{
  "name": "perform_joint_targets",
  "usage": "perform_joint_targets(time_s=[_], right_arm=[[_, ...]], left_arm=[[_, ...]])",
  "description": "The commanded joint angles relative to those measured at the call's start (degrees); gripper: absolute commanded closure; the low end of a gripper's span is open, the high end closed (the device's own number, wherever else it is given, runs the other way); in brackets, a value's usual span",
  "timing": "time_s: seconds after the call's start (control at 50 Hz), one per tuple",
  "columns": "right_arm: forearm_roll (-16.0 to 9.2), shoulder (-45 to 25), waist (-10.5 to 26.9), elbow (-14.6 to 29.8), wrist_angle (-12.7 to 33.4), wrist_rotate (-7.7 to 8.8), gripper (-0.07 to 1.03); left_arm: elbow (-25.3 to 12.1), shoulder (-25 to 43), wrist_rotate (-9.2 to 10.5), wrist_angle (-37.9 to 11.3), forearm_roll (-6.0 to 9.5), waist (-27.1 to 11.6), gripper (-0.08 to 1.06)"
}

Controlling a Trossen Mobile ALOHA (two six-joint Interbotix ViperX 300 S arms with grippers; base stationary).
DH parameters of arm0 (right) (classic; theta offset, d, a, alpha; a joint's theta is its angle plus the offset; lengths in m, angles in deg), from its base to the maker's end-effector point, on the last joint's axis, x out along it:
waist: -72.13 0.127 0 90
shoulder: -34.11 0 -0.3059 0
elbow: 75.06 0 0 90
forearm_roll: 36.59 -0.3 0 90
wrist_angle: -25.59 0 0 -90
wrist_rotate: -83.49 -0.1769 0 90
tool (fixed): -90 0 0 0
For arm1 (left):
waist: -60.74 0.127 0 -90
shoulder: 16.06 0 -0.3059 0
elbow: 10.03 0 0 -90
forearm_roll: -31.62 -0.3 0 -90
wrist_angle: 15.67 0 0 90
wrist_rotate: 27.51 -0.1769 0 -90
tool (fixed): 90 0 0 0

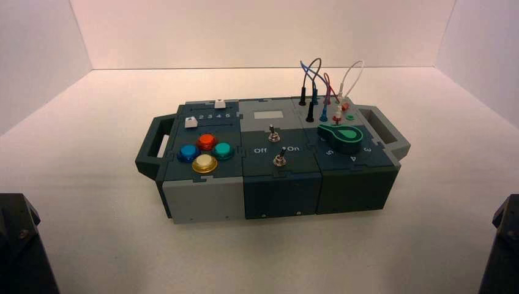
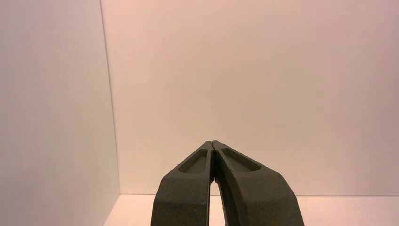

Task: Push the yellow button with the left gripper.

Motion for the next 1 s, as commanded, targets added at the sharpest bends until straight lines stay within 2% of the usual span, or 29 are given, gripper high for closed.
perform_joint_targets(time_s=[0.02,0.36,0.54,0.64,0.84,0.92,0.98,1.0], right_arm=[[-0.09,-0.35,0.09,0.79,-0.26,-0.18,0.98],[-0.18,-0.35,0.44,0.79,0.35,-0.18,0.99],[-0.18,-0.62,0.79,1.14,2.81,-0.18,0.99],[-0.09,-1.49,1.58,2.11,5.71,-0.09,0.99],[-0.18,-5.62,4.57,4.92,13.10,-0.09,0.99],[-0.09,-7.29,6.50,5.80,15.03,-0.09,0.98],[-0.18,-9.32,9.23,7.03,17.67,-0.18,0.98],[-0.18,-10.55,10.99,7.73,19.25,-0.18,0.99]], left_arm=[[-0.79,0.18,-0.09,0.26,-0.09,-0.09,1.00],[-0.97,0.09,-0.09,-0.97,-0.09,-0.09,1.00],[-2.64,0.35,-0.09,-7.65,-0.09,-1.49,1.00],[-4.13,0.97,-0.35,-13.10,-0.09,-4.66,1.00],[-7.21,3.69,-2.72,-23.91,-0.09,-13.18,1.00],[-8.09,5.01,-2.81,-27.16,-0.09,-16.26,1.00],[-8.96,6.86,-2.81,-31.55,-0.09,-20.39,1.01],[-9.40,8.00,-2.90,-34.37,-0.09,-22.85,1.00]])
